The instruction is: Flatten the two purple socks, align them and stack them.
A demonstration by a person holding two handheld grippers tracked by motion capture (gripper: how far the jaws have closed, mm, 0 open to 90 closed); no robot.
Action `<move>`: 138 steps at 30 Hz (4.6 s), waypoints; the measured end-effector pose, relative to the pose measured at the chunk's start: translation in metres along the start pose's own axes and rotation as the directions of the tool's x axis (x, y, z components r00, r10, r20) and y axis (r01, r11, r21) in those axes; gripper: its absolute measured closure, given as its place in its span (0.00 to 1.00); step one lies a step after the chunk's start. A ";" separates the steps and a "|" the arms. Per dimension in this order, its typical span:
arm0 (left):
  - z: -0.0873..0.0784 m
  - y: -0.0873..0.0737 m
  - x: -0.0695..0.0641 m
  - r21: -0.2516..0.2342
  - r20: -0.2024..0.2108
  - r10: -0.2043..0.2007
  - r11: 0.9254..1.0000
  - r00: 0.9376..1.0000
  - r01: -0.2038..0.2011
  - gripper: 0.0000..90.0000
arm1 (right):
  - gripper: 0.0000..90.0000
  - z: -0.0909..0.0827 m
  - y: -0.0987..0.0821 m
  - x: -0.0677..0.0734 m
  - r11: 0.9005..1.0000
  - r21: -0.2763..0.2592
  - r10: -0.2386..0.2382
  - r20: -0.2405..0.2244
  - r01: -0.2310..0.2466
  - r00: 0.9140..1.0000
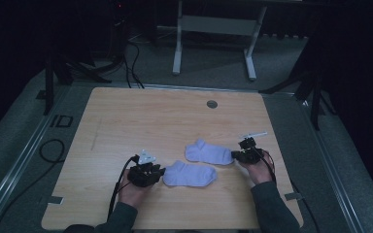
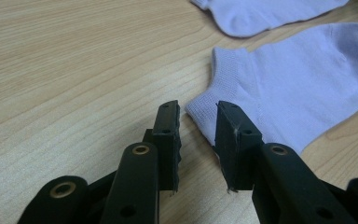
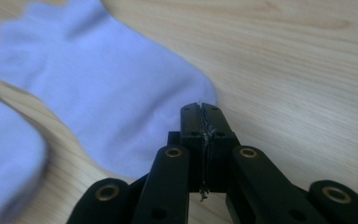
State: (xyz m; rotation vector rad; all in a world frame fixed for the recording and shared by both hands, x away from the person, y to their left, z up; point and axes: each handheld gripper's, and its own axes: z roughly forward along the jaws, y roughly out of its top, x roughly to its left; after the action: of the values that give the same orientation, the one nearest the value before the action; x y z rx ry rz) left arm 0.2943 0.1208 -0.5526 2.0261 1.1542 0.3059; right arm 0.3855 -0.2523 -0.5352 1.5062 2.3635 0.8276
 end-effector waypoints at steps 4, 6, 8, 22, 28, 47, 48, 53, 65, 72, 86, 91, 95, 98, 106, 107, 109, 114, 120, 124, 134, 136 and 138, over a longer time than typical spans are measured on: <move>0.000 0.000 0.001 -0.002 -0.001 -0.001 1.000 1.000 0.001 0.77 | 0.91 0.001 -0.003 -0.002 1.000 0.018 -0.010 0.042 0.009 0.999; -0.001 0.000 0.001 -0.006 -0.003 -0.003 1.000 1.000 0.003 0.77 | 0.87 0.001 -0.003 -0.002 1.000 0.023 -0.018 0.067 0.017 0.998; -0.002 0.000 0.001 -0.007 -0.004 -0.001 1.000 1.000 0.001 0.77 | 0.83 0.000 -0.003 -0.002 1.000 0.013 -0.015 0.067 0.014 0.998; 0.001 0.001 0.000 0.001 -0.002 0.000 1.000 1.000 0.000 0.76 | 0.70 -0.019 0.023 0.022 0.988 -0.073 -0.134 0.003 0.134 0.991; 0.001 0.001 0.000 0.003 -0.002 0.005 1.000 1.000 -0.005 0.76 | 0.63 -0.012 0.033 0.034 0.979 -0.065 -0.194 -0.027 0.192 0.981; 0.002 0.000 -0.001 0.008 0.001 0.007 1.000 1.000 -0.007 0.75 | 0.55 0.038 0.059 0.082 0.902 -0.003 -0.428 -0.123 0.431 0.895; 0.002 0.000 -0.001 0.009 0.000 0.008 1.000 1.000 -0.008 0.75 | 0.53 0.040 0.059 0.084 0.897 -0.004 -0.438 -0.130 0.441 0.890; 0.003 0.000 -0.002 0.014 0.004 0.010 1.000 1.000 -0.010 0.75 | 0.49 0.050 0.058 0.090 0.884 0.012 -0.459 -0.160 0.467 0.874; 0.005 0.000 -0.005 0.019 0.010 0.014 1.000 1.000 -0.014 0.75 | 0.53 0.061 0.060 0.086 0.898 0.046 -0.426 -0.158 0.437 0.891; 0.006 -0.001 -0.006 0.024 0.014 0.018 1.000 1.000 -0.018 0.74 | 0.88 0.060 0.062 0.081 0.911 0.042 -0.402 -0.139 0.411 0.905; 0.004 -0.001 -0.005 0.017 0.009 0.015 1.000 1.000 -0.015 0.74 | 0.94 0.015 0.065 0.084 0.922 -0.103 -0.384 -0.143 0.372 0.912; 0.005 -0.001 -0.005 0.018 0.009 0.016 1.000 1.000 -0.016 0.74 | 0.94 -0.009 0.064 0.083 0.917 -0.176 -0.387 -0.164 0.359 0.908; 0.005 -0.001 -0.006 0.018 0.009 0.014 1.000 1.000 -0.015 0.74 | 0.94 -0.023 0.062 0.084 0.915 -0.216 -0.381 -0.185 0.341 0.906; 0.005 -0.001 -0.006 0.017 0.010 0.016 1.000 1.000 -0.016 0.74 | 0.94 -0.034 0.061 0.088 0.908 -0.250 -0.388 -0.193 0.337 0.901; 0.005 -0.001 -0.007 0.016 0.011 0.017 1.000 1.000 -0.017 0.74 | 0.93 -0.058 0.054 0.103 0.876 -0.316 -0.436 -0.196 0.364 0.879; 0.005 -0.001 -0.007 0.017 0.012 0.018 1.000 1.000 -0.018 0.74 | 0.93 -0.059 0.053 0.104 0.874 -0.318 -0.441 -0.196 0.369 0.876; 0.005 -0.001 -0.007 0.019 0.015 0.016 1.000 1.000 -0.017 0.74 | 0.93 -0.059 0.050 0.107 0.871 -0.315 -0.449 -0.196 0.378 0.871; 0.007 -0.002 -0.011 0.023 0.024 0.026 0.999 0.999 -0.027 0.74 | 0.93 -0.052 0.041 0.112 0.873 -0.299 -0.452 -0.203 0.384 0.869; 0.012 -0.003 -0.015 0.041 0.036 0.043 0.998 0.998 -0.045 0.74 | 0.93 -0.039 0.031 0.115 0.883 -0.274 -0.442 -0.216 0.380 0.871; 0.011 -0.003 -0.015 0.044 0.035 0.048 0.998 0.998 -0.050 0.74 | 0.93 -0.032 0.025 0.117 0.891 -0.266 -0.429 -0.225 0.368 0.875; 0.012 -0.003 -0.019 0.046 0.007 0.076 0.996 0.997 -0.077 0.76 | 0.93 -0.007 0.009 0.124 0.909 -0.230 -0.403 -0.263 0.349 0.877; 0.012 -0.003 -0.019 0.047 0.007 0.075 0.996 0.997 -0.075 0.76 | 0.93 -0.003 0.007 0.124 0.913 -0.223 -0.393 -0.268 0.341 0.879; 0.012 -0.003 -0.019 0.049 0.006 0.073 0.996 0.997 -0.073 0.76 | 0.93 0.001 0.005 0.123 0.918 -0.216 -0.384 -0.275 0.332 0.882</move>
State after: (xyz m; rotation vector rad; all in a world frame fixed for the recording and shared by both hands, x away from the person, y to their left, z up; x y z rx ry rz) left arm 0.2882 0.1007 -0.5597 2.1143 1.0963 0.3121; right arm 0.3338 -0.1417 -0.5192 0.8802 2.6024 1.1957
